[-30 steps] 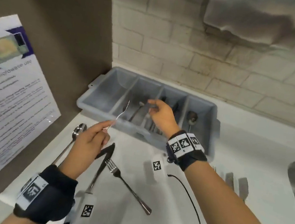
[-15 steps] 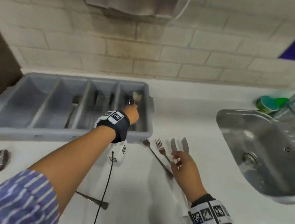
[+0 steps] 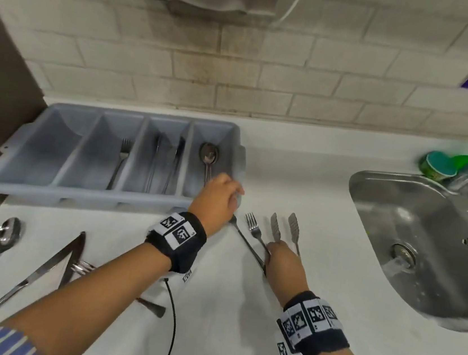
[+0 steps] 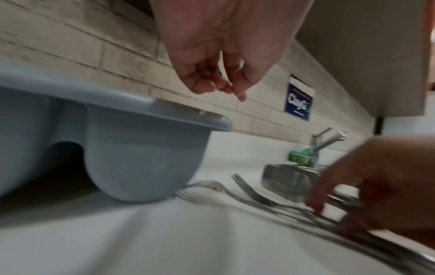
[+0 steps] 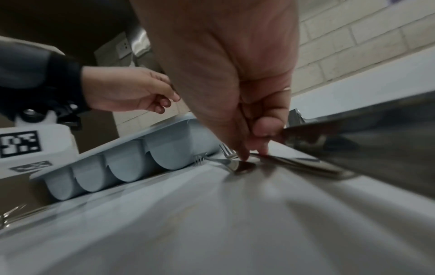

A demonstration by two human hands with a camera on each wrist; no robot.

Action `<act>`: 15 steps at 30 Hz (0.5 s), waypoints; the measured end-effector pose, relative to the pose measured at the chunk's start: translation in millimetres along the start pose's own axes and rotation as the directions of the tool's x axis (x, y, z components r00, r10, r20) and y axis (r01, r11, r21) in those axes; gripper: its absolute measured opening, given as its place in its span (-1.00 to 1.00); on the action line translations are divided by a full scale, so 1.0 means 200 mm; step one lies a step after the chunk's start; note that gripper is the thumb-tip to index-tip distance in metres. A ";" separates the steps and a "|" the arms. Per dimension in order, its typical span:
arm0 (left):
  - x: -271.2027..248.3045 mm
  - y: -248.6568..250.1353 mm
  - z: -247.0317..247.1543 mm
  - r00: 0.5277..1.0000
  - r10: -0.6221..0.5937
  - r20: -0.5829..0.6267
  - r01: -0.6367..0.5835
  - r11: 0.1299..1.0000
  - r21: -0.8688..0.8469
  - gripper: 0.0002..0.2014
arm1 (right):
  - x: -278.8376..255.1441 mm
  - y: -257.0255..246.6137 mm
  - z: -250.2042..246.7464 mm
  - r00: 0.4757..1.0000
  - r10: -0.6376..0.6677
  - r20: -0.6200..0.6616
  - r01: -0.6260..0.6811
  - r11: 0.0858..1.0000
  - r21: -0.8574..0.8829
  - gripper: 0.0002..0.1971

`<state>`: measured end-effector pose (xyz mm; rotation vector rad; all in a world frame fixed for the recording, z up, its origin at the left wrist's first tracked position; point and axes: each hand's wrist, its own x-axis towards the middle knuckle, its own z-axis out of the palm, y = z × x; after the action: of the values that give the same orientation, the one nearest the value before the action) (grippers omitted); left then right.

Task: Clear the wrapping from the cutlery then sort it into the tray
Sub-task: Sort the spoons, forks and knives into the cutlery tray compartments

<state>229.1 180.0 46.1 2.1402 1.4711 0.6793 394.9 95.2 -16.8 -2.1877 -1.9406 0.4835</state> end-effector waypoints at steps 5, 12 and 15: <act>-0.16 0.03 0.23 0.935 -0.123 0.332 0.091 0.990 0.111 -0.69 | 0.02 -0.02 -0.02 0.997 0.019 0.076 -0.008 0.990 -0.141 -0.78; -0.27 0.00 0.39 0.890 -0.229 0.395 0.150 0.963 0.223 -0.66 | 0.03 0.03 -0.08 0.983 0.184 -0.018 -0.168 0.929 0.330 -0.92; -0.26 0.01 0.37 0.879 -0.303 0.367 0.199 0.935 0.295 -0.67 | 0.00 0.04 -0.18 0.979 0.196 -0.054 -0.128 0.800 0.586 -0.89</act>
<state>261.3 123.0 -17.9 2.0441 1.6171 -0.0567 415.0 97.7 14.8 -1.9194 -1.3080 0.8333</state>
